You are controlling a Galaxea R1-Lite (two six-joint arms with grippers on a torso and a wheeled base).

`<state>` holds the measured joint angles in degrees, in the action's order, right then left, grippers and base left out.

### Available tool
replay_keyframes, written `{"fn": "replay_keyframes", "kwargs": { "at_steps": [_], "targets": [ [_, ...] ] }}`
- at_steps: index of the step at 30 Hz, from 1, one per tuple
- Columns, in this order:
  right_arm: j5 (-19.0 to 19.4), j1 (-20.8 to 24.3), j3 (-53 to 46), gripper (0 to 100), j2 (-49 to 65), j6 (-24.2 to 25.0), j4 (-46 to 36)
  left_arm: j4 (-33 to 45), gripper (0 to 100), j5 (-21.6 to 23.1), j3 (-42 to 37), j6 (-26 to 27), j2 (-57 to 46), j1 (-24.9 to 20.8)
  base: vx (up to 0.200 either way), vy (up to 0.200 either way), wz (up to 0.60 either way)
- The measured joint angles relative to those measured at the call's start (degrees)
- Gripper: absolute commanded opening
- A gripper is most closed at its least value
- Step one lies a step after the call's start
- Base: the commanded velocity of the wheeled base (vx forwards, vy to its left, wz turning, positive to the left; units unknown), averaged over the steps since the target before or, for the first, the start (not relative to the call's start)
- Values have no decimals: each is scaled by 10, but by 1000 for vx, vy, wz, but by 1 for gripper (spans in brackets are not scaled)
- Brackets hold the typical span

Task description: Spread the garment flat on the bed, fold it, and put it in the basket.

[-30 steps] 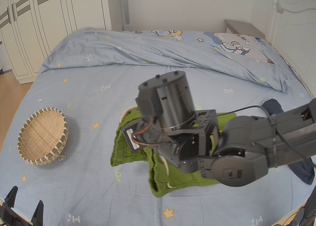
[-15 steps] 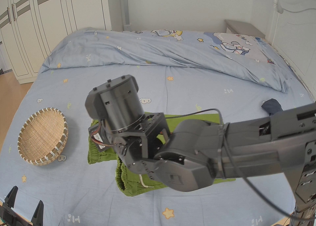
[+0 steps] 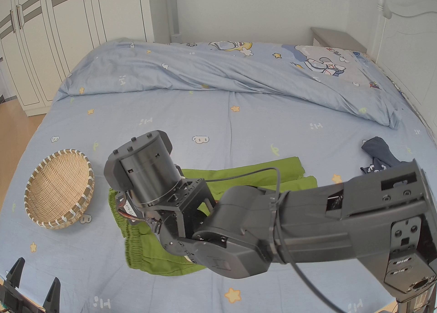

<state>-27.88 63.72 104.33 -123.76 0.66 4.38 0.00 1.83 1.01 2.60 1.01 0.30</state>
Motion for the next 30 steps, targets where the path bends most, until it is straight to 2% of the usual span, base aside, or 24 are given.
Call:
{"fn": "replay_keyframes", "kwargs": {
  "at_steps": [8,14,17,22,24,30],
  "targets": [
    [2,-1,-22,100,17,27,-1,0,100,0,0,0,0,0,0,0,0],
    [19,-23,-107,100,79,68,-1,0,100,0,0,0,0,0,0,0,0],
    [56,-54,-172,100,129,98,-1,0,100,0,0,0,0,0,0,0,0],
    [174,-145,-291,100,236,148,0,-3,100,-3,0,-1,0,1,0,0,0],
    [207,-176,-332,100,275,158,1,1,100,-3,11,-13,0,0,0,0,0],
    [247,-235,-423,100,364,178,2,55,100,10,116,-88,45,-21,0,0,0]
  ]
}}
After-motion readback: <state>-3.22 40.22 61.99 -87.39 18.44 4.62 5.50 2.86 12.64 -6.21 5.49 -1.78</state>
